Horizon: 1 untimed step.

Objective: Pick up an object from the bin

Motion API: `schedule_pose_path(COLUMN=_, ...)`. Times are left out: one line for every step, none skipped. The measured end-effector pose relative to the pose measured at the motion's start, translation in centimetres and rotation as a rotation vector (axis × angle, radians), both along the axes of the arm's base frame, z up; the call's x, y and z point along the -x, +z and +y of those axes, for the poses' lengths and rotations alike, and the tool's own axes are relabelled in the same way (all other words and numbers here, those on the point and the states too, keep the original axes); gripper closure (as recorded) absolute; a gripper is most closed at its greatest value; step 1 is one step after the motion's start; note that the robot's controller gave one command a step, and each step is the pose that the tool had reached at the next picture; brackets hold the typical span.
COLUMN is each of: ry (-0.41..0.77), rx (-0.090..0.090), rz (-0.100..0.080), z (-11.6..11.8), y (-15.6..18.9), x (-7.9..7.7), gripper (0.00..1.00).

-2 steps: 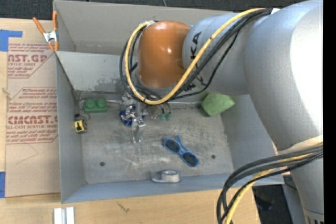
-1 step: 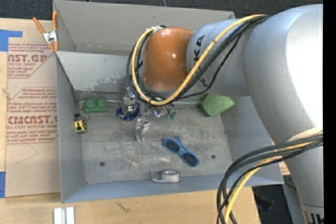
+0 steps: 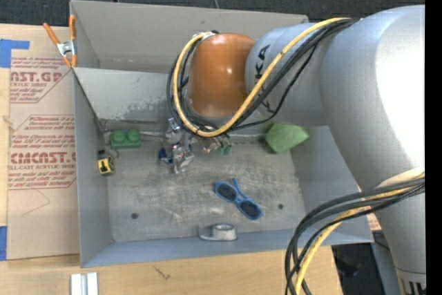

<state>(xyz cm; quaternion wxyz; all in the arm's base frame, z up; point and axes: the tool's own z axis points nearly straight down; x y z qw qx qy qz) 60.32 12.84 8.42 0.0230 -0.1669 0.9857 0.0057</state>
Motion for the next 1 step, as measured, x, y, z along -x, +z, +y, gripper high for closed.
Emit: schedule_pose_path(ry=0.093, rx=0.019, rz=0.031, z=-0.85, y=14.21, x=1.61, gripper=1.00)
